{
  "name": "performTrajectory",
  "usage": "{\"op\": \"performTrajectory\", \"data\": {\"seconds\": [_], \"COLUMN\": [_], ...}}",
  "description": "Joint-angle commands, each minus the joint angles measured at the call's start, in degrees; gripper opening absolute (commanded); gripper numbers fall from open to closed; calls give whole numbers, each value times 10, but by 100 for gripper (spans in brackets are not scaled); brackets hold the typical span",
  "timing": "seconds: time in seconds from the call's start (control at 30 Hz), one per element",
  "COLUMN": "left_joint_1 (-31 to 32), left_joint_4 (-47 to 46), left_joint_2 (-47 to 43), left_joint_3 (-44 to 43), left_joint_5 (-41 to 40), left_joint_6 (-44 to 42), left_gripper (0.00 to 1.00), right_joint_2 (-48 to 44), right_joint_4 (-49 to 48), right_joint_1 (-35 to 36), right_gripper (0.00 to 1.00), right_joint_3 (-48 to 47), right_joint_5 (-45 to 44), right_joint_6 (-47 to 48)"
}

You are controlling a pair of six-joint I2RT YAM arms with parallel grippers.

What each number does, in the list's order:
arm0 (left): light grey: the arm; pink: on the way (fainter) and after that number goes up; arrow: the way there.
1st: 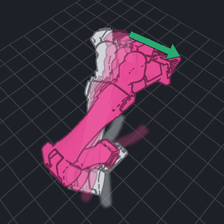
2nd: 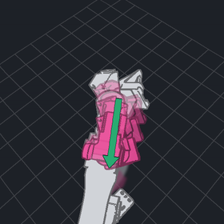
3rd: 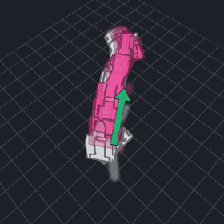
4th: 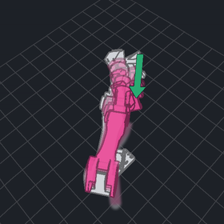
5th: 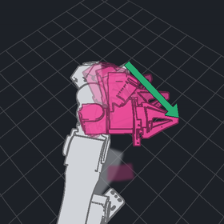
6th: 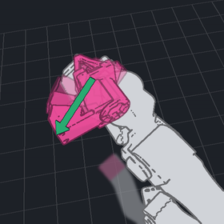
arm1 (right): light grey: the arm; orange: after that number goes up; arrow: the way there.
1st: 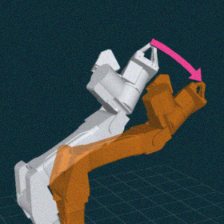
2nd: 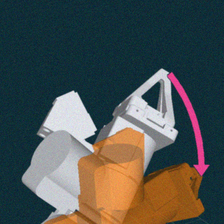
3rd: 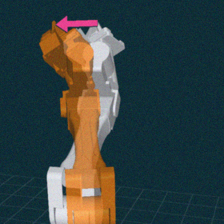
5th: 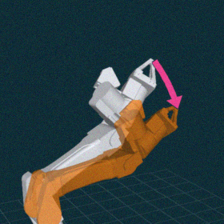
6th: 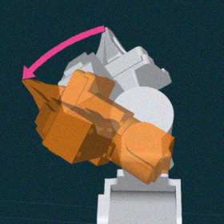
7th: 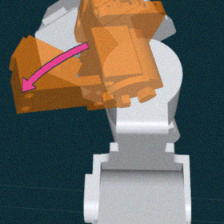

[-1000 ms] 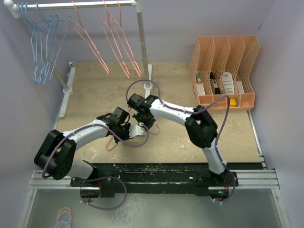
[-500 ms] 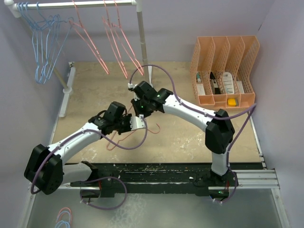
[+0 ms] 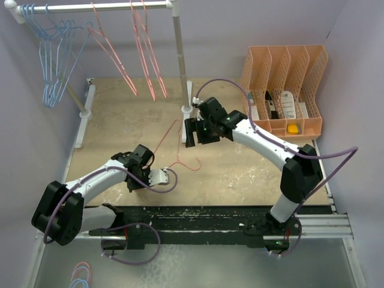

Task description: Organize the hangers

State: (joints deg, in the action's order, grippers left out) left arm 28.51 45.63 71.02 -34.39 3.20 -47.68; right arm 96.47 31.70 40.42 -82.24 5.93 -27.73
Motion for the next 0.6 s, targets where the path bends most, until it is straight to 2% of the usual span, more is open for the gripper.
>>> {"op": "performTrajectory", "data": {"seconds": [0.0,0.1,0.17,0.27,0.4,0.47,0.57], "left_joint_1": [-4,-8,-13,-34,-123,-178,-208], "left_joint_4": [34,15,4,-3,-10,-1,18], "left_joint_2": [-33,-26,-15,5,9,9,15], "left_joint_3": [-17,-20,-21,-15,0,-7,-27], "left_joint_5": [-15,-21,-19,-15,-5,11,32], "left_joint_6": [-8,-1,-1,-15,-83,-123,-141], "left_gripper": [22,36,37,32,27,26,26], "right_joint_2": [39,63,82,97,105,114,142], "right_joint_4": [-26,-48,-59,-74,-79,-76,-65], "right_joint_1": [13,15,15,15,21,34,66], "right_gripper": [81,75,71,67,65,65,63], "right_joint_3": [34,52,55,55,57,54,31], "right_joint_5": [9,3,4,16,31,19,-25], "right_joint_6": [3,1,2,0,12,26,41]}}
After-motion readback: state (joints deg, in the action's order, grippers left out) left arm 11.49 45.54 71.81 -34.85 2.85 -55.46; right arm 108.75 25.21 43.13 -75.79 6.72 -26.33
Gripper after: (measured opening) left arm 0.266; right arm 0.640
